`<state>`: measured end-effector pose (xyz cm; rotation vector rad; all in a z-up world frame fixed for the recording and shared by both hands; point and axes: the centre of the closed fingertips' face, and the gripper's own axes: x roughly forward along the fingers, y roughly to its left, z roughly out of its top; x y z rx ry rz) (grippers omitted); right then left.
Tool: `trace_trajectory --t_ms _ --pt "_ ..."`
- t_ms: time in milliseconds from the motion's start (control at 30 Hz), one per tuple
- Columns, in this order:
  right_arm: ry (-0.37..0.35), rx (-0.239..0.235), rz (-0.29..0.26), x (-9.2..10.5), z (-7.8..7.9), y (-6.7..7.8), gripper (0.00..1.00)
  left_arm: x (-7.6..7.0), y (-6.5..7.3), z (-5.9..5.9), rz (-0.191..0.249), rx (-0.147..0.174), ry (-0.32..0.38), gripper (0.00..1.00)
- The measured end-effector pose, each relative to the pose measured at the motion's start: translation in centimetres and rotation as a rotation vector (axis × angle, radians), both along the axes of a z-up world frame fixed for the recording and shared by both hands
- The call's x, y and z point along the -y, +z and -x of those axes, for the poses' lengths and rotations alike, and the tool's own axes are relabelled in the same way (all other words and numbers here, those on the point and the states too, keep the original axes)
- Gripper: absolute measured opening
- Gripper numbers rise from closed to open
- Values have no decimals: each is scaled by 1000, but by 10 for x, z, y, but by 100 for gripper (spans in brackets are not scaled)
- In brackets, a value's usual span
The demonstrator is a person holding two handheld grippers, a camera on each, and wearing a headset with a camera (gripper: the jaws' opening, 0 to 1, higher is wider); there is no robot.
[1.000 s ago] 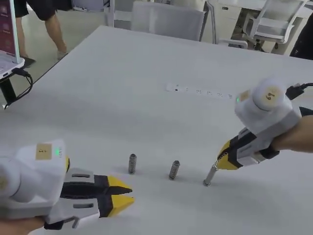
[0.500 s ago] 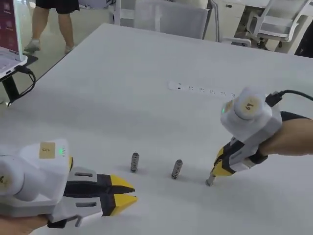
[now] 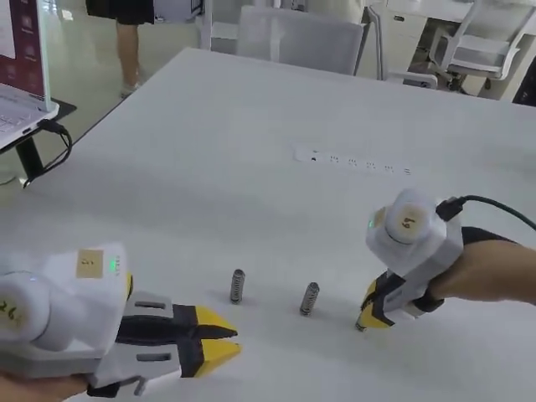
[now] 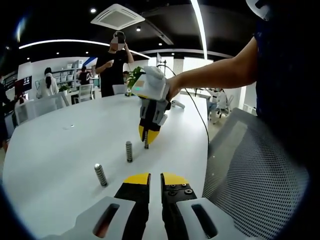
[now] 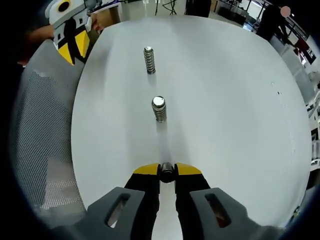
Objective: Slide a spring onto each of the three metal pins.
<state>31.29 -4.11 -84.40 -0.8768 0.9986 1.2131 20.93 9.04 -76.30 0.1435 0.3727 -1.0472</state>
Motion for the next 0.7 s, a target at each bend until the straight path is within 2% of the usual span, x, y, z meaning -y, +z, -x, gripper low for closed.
trace_trajectory --t_ms 400,700 --pt "-5 17 -21 0 -2 0 12 2 0 -1 0 1 -6 1" --pt "-60 24 -103 3 -1 11 20 4 -2 -1 -2 -7 -10 2"
